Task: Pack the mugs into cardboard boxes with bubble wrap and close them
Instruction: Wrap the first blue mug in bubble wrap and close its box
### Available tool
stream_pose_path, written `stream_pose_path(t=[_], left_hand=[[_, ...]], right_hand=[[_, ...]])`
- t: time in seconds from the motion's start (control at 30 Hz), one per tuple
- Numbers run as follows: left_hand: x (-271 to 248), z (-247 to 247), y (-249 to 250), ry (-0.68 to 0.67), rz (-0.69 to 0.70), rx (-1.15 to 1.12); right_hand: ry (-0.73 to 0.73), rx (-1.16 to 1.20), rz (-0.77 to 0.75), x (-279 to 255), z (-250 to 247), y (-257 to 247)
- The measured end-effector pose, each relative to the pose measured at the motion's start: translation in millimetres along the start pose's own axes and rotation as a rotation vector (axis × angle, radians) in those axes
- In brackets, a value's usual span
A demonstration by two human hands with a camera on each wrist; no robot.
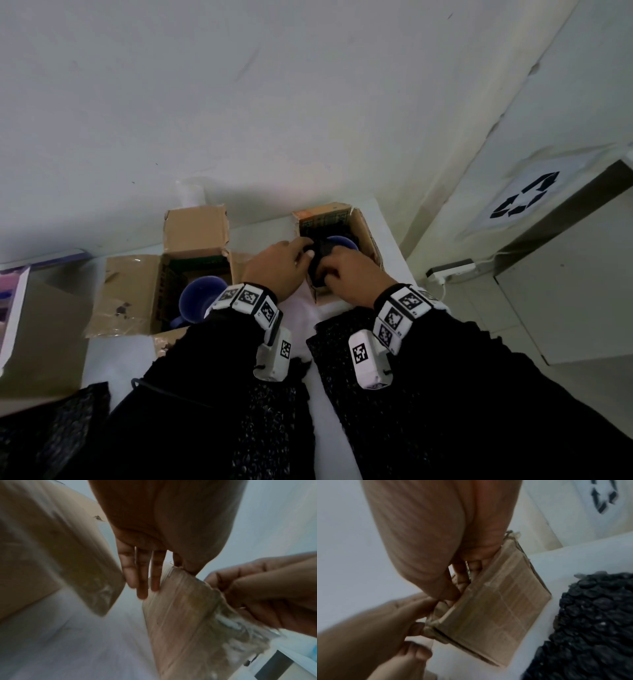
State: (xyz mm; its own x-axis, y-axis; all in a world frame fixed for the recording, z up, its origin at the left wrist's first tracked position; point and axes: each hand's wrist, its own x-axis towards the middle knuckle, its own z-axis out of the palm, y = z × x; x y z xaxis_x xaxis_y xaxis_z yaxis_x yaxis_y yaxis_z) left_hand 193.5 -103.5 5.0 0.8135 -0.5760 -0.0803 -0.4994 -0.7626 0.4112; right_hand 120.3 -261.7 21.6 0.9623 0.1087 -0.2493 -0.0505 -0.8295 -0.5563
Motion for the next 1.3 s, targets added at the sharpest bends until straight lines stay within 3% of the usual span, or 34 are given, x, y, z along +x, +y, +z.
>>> stream_pose_path(t=[0.1, 0.17, 0.3, 0.5, 0.63, 0.77, 0.87, 1.07, 1.3], left_hand=[[-21.8, 1.6, 5.1, 0.173, 0.014, 0.212], [-35.3, 0.5, 12.0, 0.276, 0.11, 0.319], [-49.7, 10.4, 7.4, 0.231, 0.309, 0.31], [-48.9, 19.9, -4.0, 0.215, 0.437, 0.417], [-48.1, 24.7, -5.9, 0.181, 0.45, 0.389], [-46.7, 25.4, -6.5, 0.122, 0.444, 0.429], [-46.4, 25.5, -5.2, 0.168, 0.473, 0.452], [-46.1, 20.9, -1.2, 0.226, 0.491, 0.463], [-46.1, 18.6, 6.4, 0.183, 0.404, 0.465]], right_hand=[[0.301, 0.147, 0.073, 5.2, -4.2, 9.8], [0.386, 0.086, 0.15, 12.1, -6.2, 11.9], [0.241, 0.039, 0.189, 27.5, -5.8, 12.2], [0.405, 0.221, 0.073, 41.1, 0.3, 6.0], [0.351, 0.189, -0.044, 51.8, -1.8, 11.4], [0.185, -0.113, -0.087, 56.7, -6.2, 21.4], [0.148, -0.276, -0.108, 59.4, -5.7, 21.5], [0.222, -0.034, -0.056, 59.7, -5.2, 23.1], [0.102, -0.311, -0.078, 54.7, -4.8, 20.8]])
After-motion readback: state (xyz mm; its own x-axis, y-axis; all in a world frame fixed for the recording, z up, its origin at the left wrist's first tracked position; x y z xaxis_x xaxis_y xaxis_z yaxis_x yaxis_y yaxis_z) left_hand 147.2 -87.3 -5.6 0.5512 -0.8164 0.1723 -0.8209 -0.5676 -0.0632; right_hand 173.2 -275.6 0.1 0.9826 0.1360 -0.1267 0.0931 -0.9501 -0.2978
